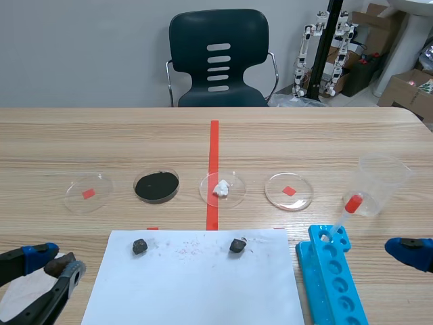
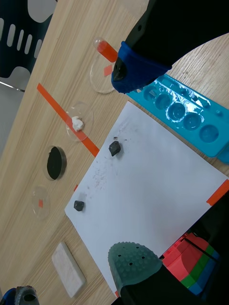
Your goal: Rub the mineral on the streak plate
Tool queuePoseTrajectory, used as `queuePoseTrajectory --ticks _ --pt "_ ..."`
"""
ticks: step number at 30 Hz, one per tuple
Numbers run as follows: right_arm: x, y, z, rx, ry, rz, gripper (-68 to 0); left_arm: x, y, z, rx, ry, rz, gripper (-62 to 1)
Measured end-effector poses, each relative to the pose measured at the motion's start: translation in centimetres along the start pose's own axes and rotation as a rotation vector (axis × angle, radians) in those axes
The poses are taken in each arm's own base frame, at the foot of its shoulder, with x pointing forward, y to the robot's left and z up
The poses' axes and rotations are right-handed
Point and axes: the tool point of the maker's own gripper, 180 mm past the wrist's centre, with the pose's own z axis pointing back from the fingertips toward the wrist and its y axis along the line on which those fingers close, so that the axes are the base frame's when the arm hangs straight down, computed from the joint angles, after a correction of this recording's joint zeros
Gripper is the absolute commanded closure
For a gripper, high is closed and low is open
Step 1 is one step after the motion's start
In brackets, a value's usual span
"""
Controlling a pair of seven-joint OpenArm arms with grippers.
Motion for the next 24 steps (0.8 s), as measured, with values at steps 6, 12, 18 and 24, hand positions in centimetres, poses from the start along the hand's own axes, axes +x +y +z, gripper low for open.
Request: queuePoseTrajectory --ticks 6,12,18,24 --pt "0.0 0.0 0.0 0.0 0.0 0.0 -67.9 0.01 -0.01 -0.01 0.003 0.0 0.004 -11.6" --pt "0.0 0.0 0.0 0.0 0.0 0.0 -67.9 0.01 -0.01 -0.01 0.006 -0.001 0.006 -11.6" --pt "0.0 0.0 0.0 0.0 0.0 0.0 -67.9 0.01 -0.01 -0.01 0.006 -0.001 0.006 -11.6" --pt "0.0 0.0 0.0 0.0 0.0 0.0 -67.9 0.12 0.1 -0.13 0.009 -0.006 0.003 -11.6"
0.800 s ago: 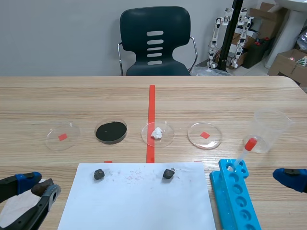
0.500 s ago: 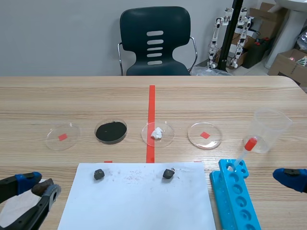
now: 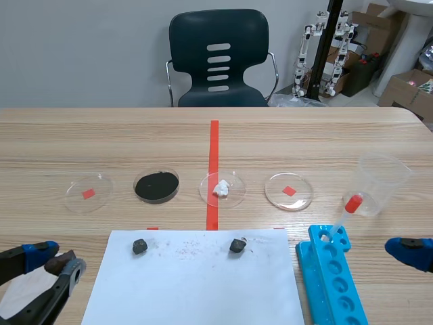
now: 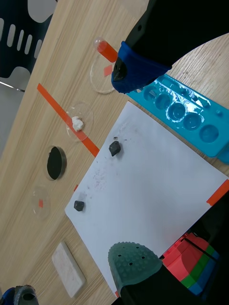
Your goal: Rub the mineral on the streak plate
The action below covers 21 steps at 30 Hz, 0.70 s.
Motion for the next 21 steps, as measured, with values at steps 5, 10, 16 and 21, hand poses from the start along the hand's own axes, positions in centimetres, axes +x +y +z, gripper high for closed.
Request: queuePoseTrajectory --ticks 5,10,16,21 --pt "0.0 0.0 0.0 0.0 0.0 0.0 -67.9 0.2 0.2 -0.2 0.004 -0.008 -0.004 -11.6" --pt "0.0 0.0 0.0 0.0 0.0 0.0 -67.9 -1.7 1.4 -1.1 0.08 0.105 0.103 -11.6" --pt "0.0 0.0 0.0 0.0 0.0 0.0 -67.9 -3.3 2.5 -3.3 0.156 0.224 0.193 -11.6" --pt "0.0 0.0 0.0 0.0 0.0 0.0 -67.9 -4.8 3.0 -4.9 0.187 0.36 0.263 -11.6"
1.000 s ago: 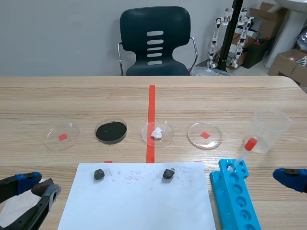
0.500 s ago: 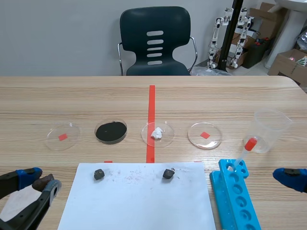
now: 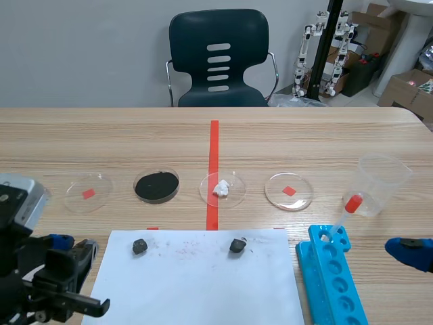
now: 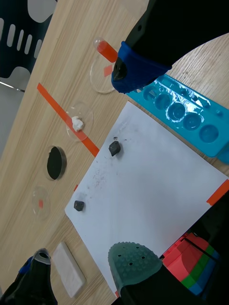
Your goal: Rub the mineral on the streak plate
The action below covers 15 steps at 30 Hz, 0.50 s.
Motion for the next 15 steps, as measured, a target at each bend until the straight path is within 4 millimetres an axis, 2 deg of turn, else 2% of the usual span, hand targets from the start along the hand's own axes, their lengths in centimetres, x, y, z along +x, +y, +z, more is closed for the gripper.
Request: queuePoseTrajectory --ticks 9,15 --pt "0.0 0.0 0.0 0.0 0.0 0.0 -67.9 -0.9 0.9 -2.1 0.021 0.262 0.104 -11.6" --pt "0.0 0.0 0.0 0.0 0.0 0.0 -67.9 -0.8 4.4 -2.3 0.17 0.36 0.188 -11.6"
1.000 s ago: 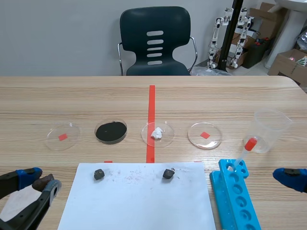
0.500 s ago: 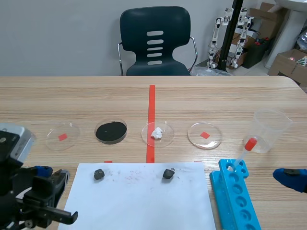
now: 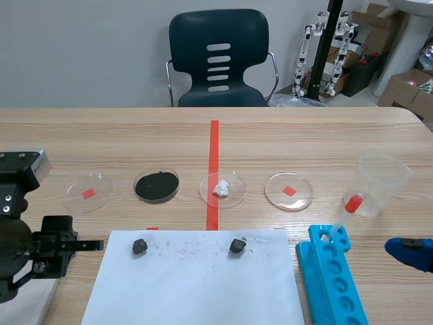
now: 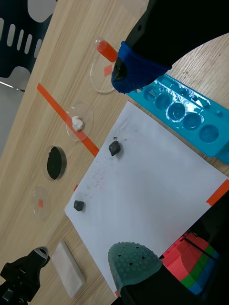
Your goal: Rub the mineral on the streak plate
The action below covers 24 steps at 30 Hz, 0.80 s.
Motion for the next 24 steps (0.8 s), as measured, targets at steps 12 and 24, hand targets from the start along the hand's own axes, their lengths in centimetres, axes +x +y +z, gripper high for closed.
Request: queuePoseTrajectory --ticks 12,24 --pt "0.0 0.0 0.0 0.0 0.0 0.0 -67.9 -0.8 5.1 -4.5 0.089 0.163 0.035 -11.6" --pt "0.0 0.0 0.0 0.0 0.0 0.0 -67.9 -2.1 7.3 -6.3 0.094 0.228 0.03 -11.6"
